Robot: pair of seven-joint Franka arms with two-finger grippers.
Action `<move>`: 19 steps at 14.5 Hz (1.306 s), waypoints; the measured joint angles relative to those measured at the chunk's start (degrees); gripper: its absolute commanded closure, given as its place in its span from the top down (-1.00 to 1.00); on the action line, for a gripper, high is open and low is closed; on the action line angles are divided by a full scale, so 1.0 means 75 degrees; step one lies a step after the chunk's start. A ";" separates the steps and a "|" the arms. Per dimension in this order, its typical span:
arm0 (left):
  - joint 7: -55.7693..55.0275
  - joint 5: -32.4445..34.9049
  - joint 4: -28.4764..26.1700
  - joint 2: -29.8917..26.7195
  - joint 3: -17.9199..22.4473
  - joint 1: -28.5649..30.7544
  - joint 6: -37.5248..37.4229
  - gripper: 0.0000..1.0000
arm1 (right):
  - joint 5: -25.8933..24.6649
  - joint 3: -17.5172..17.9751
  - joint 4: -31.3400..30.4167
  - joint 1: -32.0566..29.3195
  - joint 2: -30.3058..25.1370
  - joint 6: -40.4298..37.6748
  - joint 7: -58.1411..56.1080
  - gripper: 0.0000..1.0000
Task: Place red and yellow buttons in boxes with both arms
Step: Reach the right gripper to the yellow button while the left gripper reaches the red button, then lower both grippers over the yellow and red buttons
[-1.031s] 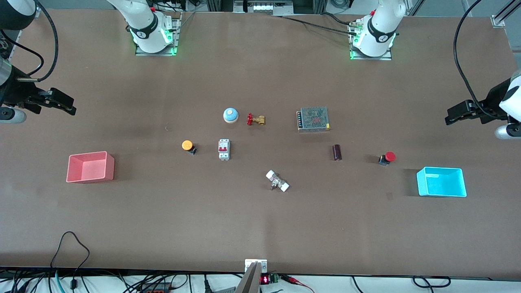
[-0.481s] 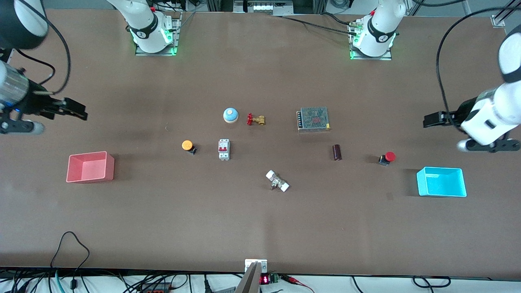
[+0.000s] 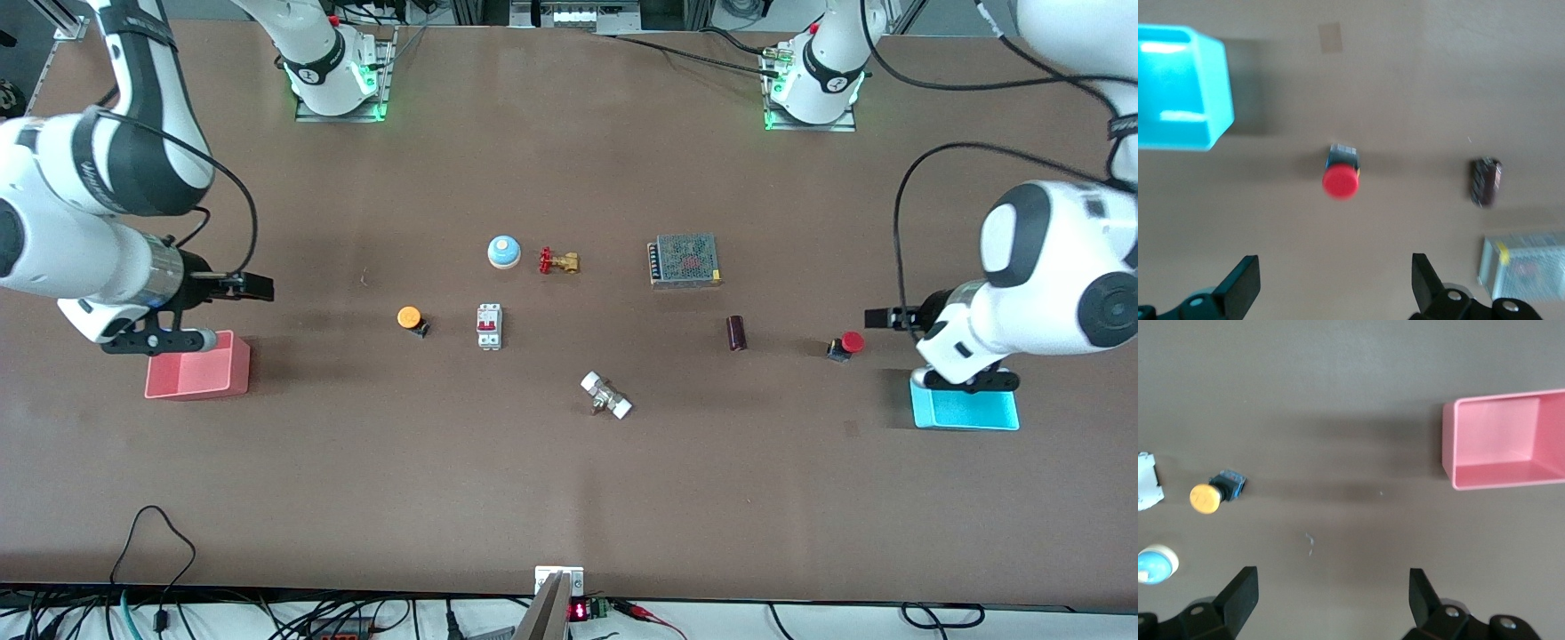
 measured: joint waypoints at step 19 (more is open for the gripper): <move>0.0964 0.0008 -0.1438 0.0866 0.0010 0.0037 0.2403 0.66 | 0.0045 0.0307 -0.1653 0.1663 0.0906 0.3615 0.3586 1.00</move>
